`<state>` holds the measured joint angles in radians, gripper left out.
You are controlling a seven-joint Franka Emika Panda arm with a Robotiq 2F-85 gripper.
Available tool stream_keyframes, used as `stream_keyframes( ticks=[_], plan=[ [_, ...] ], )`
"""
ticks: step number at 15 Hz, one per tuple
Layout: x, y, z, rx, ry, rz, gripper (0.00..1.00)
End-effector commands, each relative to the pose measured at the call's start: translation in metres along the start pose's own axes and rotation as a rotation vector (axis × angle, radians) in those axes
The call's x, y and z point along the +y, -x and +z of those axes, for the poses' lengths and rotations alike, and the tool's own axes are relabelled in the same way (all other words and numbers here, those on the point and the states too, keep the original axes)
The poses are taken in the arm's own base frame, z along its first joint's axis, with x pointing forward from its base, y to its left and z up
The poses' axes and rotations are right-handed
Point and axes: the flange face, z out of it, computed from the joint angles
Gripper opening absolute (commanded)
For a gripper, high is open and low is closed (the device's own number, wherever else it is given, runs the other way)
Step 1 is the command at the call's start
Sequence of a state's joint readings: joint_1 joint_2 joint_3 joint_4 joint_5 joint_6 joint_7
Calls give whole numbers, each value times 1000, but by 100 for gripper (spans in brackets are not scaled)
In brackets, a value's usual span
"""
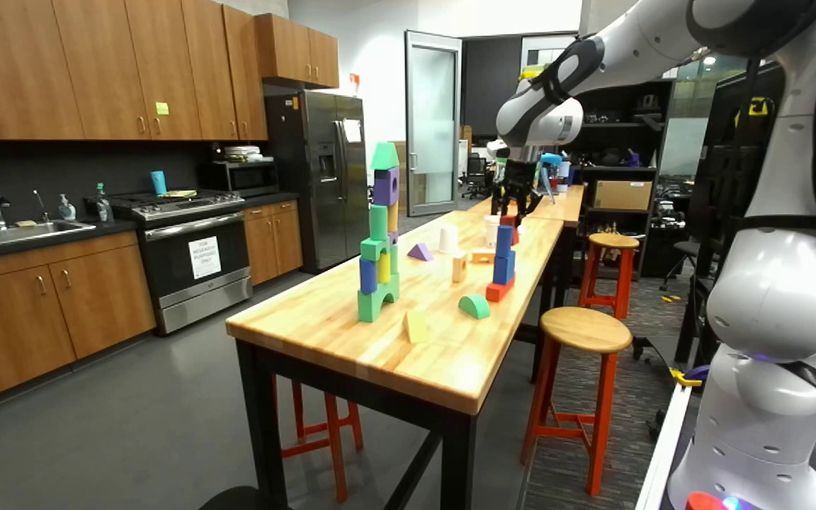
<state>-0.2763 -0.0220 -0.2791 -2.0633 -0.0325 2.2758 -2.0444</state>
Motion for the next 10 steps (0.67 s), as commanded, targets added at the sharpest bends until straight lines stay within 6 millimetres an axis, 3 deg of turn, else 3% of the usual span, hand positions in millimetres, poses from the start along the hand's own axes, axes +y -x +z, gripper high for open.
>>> stream_keyframes(
  ticks=[1,10],
  plan=[
    [0,-2,-1,-27,3,-6,19],
    [3,-7,-6,-22,30,-13,19]
  ],
)
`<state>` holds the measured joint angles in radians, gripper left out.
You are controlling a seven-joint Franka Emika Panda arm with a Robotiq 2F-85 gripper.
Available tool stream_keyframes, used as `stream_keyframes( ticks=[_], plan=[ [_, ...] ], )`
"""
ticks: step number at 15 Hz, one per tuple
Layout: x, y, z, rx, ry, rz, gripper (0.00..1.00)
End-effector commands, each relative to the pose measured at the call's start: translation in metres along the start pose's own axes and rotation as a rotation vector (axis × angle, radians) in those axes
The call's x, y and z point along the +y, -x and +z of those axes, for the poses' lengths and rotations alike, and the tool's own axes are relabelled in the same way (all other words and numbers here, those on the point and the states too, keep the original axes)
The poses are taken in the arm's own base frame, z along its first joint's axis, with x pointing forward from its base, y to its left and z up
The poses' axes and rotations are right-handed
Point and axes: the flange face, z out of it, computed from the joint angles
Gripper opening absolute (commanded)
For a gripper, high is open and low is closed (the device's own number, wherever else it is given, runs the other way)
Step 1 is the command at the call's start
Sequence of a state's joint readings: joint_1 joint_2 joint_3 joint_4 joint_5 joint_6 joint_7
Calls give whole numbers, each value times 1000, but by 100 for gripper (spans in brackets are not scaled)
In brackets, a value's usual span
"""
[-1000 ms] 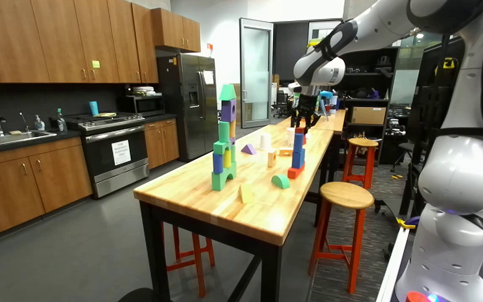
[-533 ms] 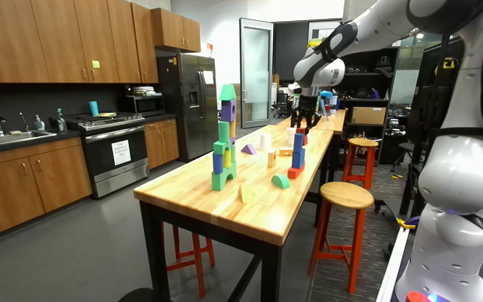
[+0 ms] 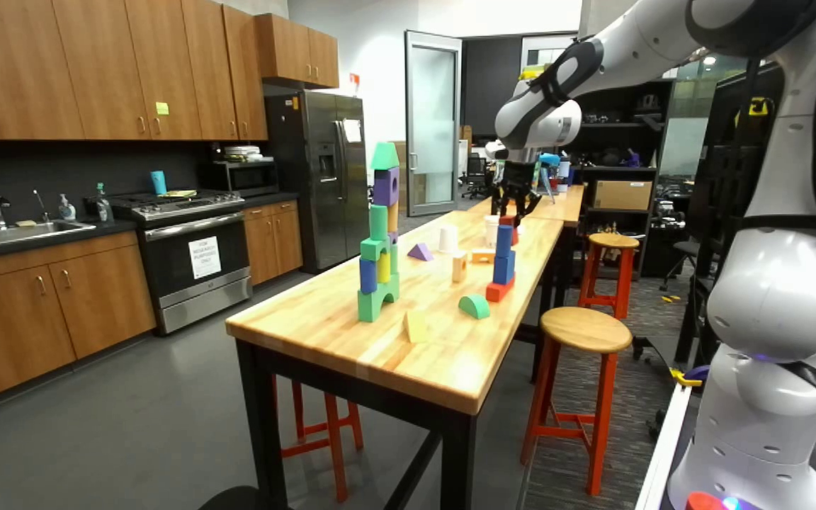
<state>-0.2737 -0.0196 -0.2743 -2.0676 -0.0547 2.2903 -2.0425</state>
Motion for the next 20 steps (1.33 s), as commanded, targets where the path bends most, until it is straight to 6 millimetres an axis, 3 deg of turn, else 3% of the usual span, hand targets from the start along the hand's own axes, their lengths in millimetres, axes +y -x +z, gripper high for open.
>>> stream_keyframes(
  ticks=[1,20],
  plan=[
    [2,-4,-8,-6,32,7,19],
    [6,-3,-6,13,26,28,19]
  ],
)
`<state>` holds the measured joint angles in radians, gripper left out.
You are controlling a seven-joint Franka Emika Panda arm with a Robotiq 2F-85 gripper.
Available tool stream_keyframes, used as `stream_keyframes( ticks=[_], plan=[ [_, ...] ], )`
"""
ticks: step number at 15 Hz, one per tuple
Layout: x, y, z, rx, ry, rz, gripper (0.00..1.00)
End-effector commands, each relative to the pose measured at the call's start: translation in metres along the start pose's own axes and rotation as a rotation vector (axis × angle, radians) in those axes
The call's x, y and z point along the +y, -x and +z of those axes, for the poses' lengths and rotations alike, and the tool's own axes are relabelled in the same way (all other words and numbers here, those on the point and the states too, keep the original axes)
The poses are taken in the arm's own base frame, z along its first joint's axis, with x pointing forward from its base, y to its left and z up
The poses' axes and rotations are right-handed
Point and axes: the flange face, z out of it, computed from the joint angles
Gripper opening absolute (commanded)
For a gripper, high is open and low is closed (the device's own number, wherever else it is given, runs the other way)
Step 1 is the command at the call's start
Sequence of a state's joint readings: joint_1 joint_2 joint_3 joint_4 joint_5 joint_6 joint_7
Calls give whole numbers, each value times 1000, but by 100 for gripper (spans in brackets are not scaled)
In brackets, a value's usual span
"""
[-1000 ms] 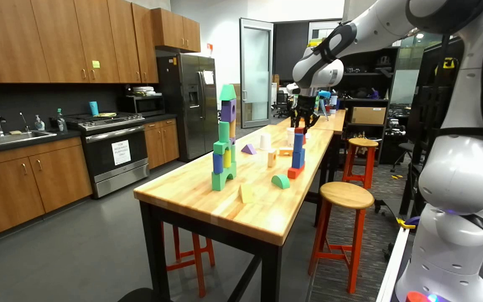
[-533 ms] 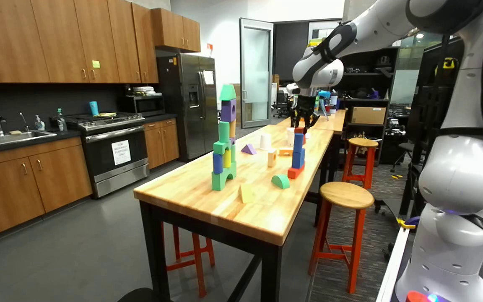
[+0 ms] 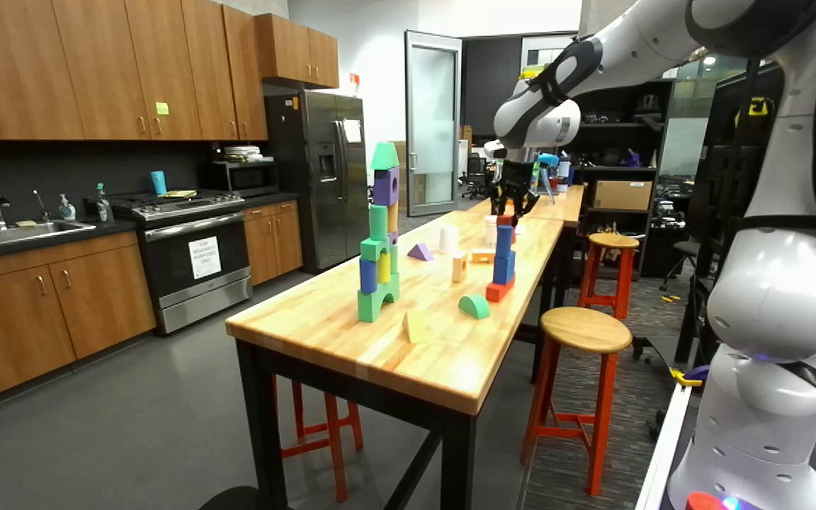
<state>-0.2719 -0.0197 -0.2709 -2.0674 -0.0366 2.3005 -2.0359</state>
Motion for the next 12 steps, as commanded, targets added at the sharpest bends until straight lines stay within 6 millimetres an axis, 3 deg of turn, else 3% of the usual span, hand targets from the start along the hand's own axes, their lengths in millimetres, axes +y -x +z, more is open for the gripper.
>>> stream_keyframes(
  ticks=[1,12],
  plan=[
    [4,-1,-5,5,10,15,19],
    [-4,-4,5,0,-3,7,19]
  ],
)
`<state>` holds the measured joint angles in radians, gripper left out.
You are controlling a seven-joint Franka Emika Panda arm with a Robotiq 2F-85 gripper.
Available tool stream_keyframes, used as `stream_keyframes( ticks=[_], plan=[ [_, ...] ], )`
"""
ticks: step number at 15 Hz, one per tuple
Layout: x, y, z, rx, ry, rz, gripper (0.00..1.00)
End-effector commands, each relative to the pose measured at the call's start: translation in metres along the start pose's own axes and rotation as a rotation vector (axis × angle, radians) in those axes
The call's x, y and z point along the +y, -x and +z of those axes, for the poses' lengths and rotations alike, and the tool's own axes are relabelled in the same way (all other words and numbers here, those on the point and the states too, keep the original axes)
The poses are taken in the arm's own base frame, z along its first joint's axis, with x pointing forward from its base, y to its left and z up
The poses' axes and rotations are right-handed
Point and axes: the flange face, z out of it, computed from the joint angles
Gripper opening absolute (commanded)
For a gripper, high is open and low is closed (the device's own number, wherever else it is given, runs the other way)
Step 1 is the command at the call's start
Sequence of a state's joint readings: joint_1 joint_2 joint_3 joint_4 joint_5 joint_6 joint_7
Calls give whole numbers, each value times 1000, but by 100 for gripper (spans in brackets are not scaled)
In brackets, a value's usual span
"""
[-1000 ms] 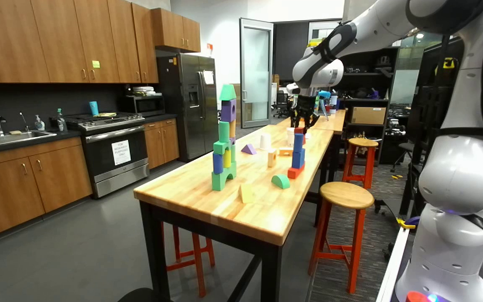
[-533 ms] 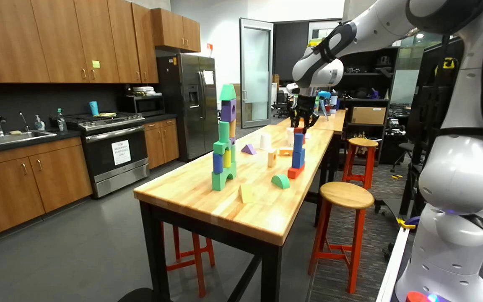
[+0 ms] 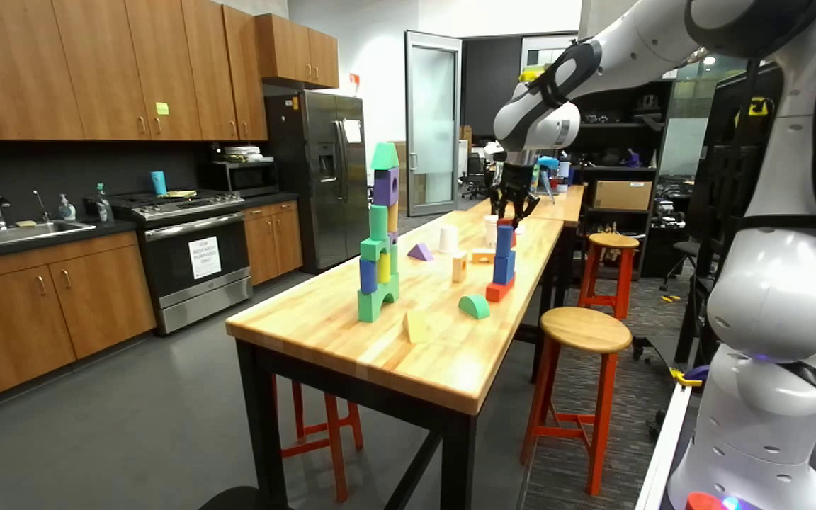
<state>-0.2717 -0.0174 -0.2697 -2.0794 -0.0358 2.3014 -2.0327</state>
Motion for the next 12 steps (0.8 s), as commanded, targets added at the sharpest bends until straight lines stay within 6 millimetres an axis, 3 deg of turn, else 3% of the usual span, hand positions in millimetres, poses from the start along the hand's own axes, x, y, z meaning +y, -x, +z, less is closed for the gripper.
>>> stream_keyframes(
  ticks=[1,12],
  plan=[
    [-2,-1,-1,-5,7,5,19],
    [-4,0,1,0,2,9,19]
  ],
)
